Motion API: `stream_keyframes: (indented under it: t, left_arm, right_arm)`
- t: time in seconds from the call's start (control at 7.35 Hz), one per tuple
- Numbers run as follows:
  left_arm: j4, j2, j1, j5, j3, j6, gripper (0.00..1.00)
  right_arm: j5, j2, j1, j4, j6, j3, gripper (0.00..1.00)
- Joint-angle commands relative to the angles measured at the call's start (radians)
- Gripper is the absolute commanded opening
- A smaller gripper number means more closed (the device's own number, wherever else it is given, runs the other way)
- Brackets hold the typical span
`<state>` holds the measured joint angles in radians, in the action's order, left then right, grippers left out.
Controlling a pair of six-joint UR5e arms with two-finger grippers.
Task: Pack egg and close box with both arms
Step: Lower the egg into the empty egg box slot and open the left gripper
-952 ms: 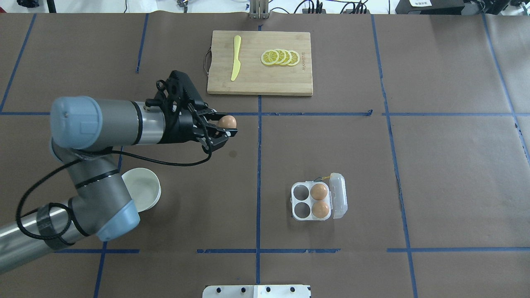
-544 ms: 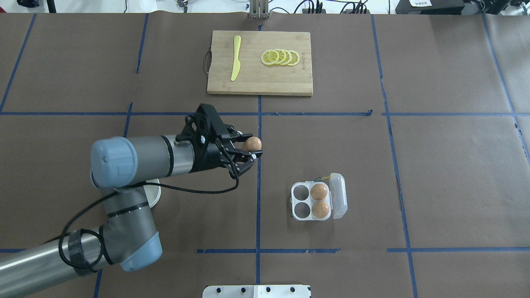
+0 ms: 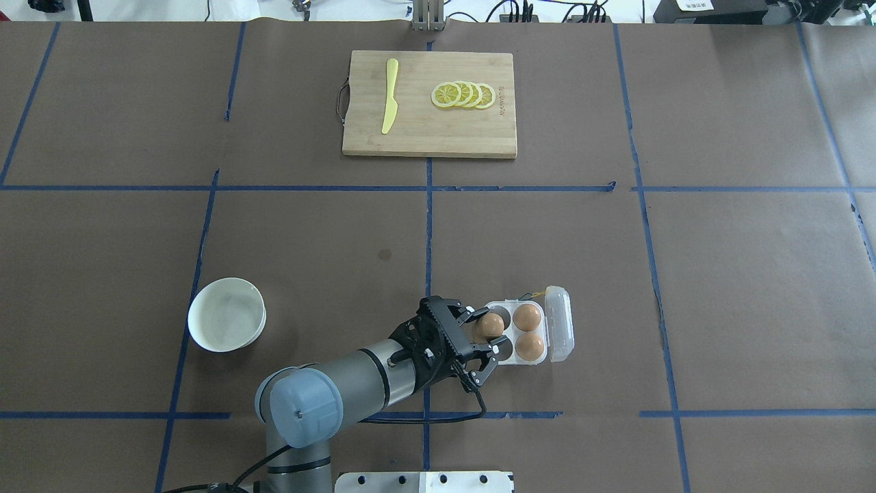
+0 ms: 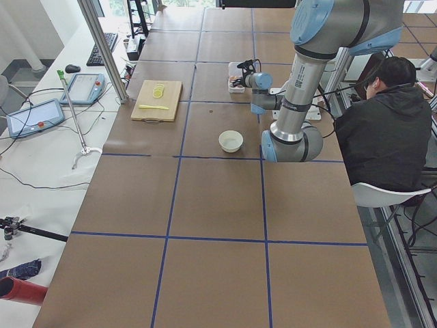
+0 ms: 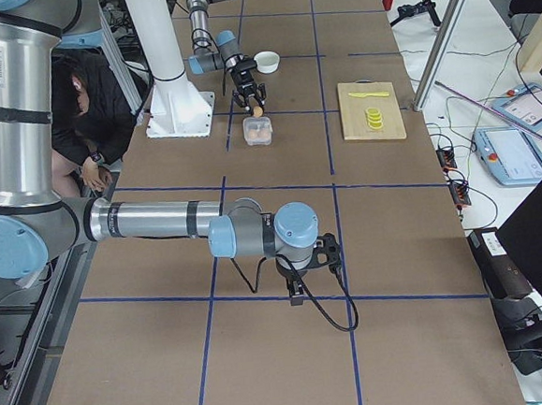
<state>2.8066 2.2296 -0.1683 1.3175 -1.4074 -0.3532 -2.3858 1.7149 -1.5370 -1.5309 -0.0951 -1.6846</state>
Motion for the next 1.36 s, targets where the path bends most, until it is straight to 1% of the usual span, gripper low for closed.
stream_keyframes:
  t: [0.0,0.14,0.27,0.41,0.54,0.95,1.09,1.22]
  left_arm:
    - [0.002,0.051,0.006,-0.007,0.048,0.0,0.0]
    - [0.002,0.062,0.006,-0.007,0.059,0.0,0.1]
    - [0.002,0.062,0.006,-0.007,0.059,0.0,0.27]
    - [0.002,0.062,0.006,-0.007,0.059,0.0,0.72]
    - [0.002,0.058,0.007,-0.009,0.057,0.0,1.0]
    - [0.002,0.058,0.007,-0.009,0.051,0.0,1.0]
    - [0.001,0.059,-0.008,-0.004,0.048,0.0,1.0]
    - [-0.012,0.059,-0.049,0.021,0.03,0.0,1.0]
  right_arm:
    - [0.0,0.0,0.0,0.0,0.0,0.0,1.0]
    - [0.0,-0.001,0.0,0.0,0.0,0.0,1.0]
    - [0.0,-0.003,0.0,0.0,0.0,0.0,1.0]
    - [0.0,-0.003,0.0,0.0,0.0,0.0,1.0]
    - [0.0,-0.003,0.0,0.0,0.0,0.0,1.0]
    - [0.0,-0.005,0.0,0.0,0.0,0.0,1.0]
    - [0.0,-0.005,0.0,0.0,0.0,0.0,1.0]
    - [0.0,-0.003,0.0,0.0,0.0,0.003,1.0]
